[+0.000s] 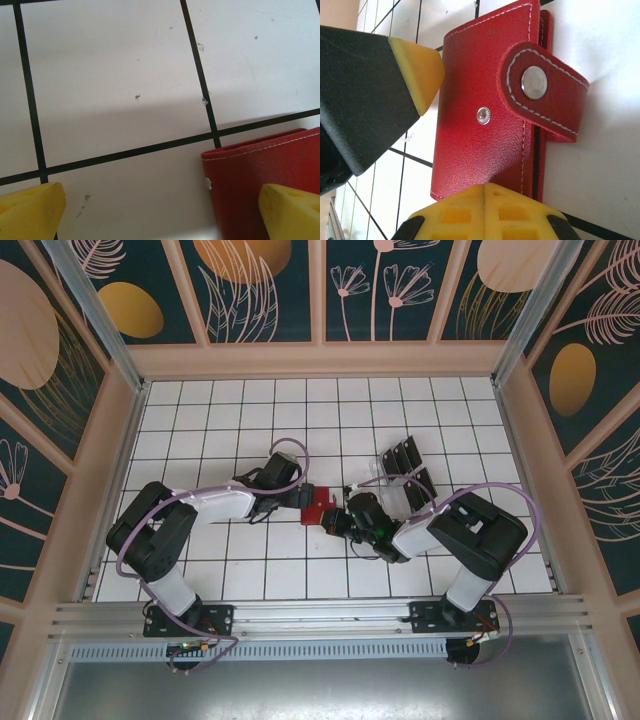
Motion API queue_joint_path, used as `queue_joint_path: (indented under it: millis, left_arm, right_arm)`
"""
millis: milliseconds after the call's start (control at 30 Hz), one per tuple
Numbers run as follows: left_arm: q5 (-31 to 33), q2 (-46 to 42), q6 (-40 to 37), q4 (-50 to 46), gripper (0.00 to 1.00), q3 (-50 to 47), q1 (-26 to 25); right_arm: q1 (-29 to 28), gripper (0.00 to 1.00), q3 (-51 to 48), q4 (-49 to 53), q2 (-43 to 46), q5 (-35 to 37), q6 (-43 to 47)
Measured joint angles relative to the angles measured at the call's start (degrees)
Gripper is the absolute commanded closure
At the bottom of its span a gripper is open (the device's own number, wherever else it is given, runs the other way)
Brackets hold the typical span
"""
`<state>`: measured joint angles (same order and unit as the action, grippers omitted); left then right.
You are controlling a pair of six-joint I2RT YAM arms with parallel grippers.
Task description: Put the credit cards into the card holder
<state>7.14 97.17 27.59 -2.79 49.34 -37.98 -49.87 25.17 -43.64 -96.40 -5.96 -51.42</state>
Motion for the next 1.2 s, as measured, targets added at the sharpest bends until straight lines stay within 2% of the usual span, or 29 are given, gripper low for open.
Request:
queue_joint_path:
  millis: [333, 467, 600, 767, 833, 1000, 1200]
  left_arm:
    - [0.9, 1.5, -0.3, 0.9, 0.01, 0.2, 0.0]
    - [1.5, 2.1, 0.2, 1.6, 0.01, 0.0, 0.0]
    - [2.4, 2.1, 1.2, 2.9, 0.01, -1.0, 0.0]
    - [2.6, 2.1, 2.0, 3.5, 0.01, -1.4, -0.1]
    - [2.6, 2.1, 2.2, 3.5, 0.01, -1.4, -0.1]
    - [3.0, 2.3, 2.6, 3.8, 0.01, -1.4, -0.1]
    - [3.3, 2.3, 2.7, 4.6, 0.01, -1.9, -0.1]
  right_arm:
    - [0.3, 0.99, 1.1, 1.7, 0.0, -0.2, 0.0]
    - [1.0, 0.95, 2.3, 5.3, 1.7, -0.7, 0.3]
    - [2.1, 0.86, 3.9, 11.0, 7.5, -0.3, 1.8]
    - [3.8, 0.65, 8.8, 20.1, 14.9, 2.2, 4.6]
    - [4.5, 0.61, 11.0, 24.1, 15.9, 3.8, 5.4]
    - [5.3, 0.60, 15.5, 33.3, 15.1, 6.9, 7.7]
    - [5.3, 0.60, 21.5, 40.4, 8.3, 7.9, 10.3]
